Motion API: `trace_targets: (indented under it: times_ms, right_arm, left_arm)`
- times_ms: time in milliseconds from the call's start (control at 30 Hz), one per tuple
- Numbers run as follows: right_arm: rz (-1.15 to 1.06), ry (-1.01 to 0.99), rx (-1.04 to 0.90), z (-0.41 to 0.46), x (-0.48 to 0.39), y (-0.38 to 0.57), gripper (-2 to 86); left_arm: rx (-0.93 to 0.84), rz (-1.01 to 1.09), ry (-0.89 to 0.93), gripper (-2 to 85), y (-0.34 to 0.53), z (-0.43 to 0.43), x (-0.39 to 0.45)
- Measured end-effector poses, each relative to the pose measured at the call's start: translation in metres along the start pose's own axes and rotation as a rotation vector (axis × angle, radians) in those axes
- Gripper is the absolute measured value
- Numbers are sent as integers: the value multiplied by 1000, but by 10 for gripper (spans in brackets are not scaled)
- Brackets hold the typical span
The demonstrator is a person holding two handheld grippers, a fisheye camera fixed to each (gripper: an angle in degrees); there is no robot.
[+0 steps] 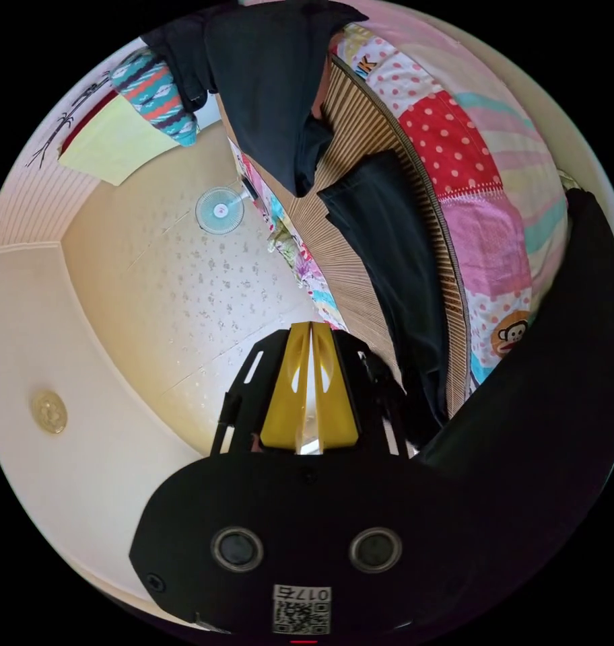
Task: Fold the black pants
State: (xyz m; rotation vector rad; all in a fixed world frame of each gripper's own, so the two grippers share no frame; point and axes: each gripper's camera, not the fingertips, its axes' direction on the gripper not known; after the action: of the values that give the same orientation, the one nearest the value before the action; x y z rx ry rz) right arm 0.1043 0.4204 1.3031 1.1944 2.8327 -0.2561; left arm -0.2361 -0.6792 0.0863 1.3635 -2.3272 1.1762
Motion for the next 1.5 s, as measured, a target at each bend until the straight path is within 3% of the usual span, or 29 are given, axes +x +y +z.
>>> trace_targets:
  times_ms: [200, 300, 367, 567, 733, 933, 1000, 1200, 1333, 1500]
  right_arm:
    - [-5, 20, 4, -28, -15, -11, 4]
    - [14, 20, 45, -44, -19, -15, 4]
    - [21, 3, 73, -52, -21, -18, 4]
    - [44, -3, 80, -59, -30, -39, 5]
    - [54, -23, 39, -52, -41, -68, 4]
    - [69, 25, -42, -47, -59, -119, 3]
    - [76, 59, -78, -45, -66, -140, 3]
    - [89, 61, -121, -42, -82, -194, 5]
    - [96, 58, -161, -39, -90, -225, 5]
    - [100, 60, -241, -43, -98, -269, 5]
  left_arm:
    - [76, -281, -331, 171, 23, -11, -93]
    - [15, -410, -397, 203, 37, 2, -155]
    - [-20, -470, -347, 199, 48, 16, -189]
    - [-19, -575, -29, 73, 83, 56, -242]
    - [-3, -319, 10, 54, 72, 21, -210]
    - [-43, 158, -153, 51, 34, -10, -87]
    - [-120, 360, -180, 51, 18, 17, -29]
    - [-385, 619, -179, 48, -11, 179, 66]
    - [-504, 381, -187, 69, -19, 269, 50]
    - [-280, -75, -313, 125, 10, 256, -38]
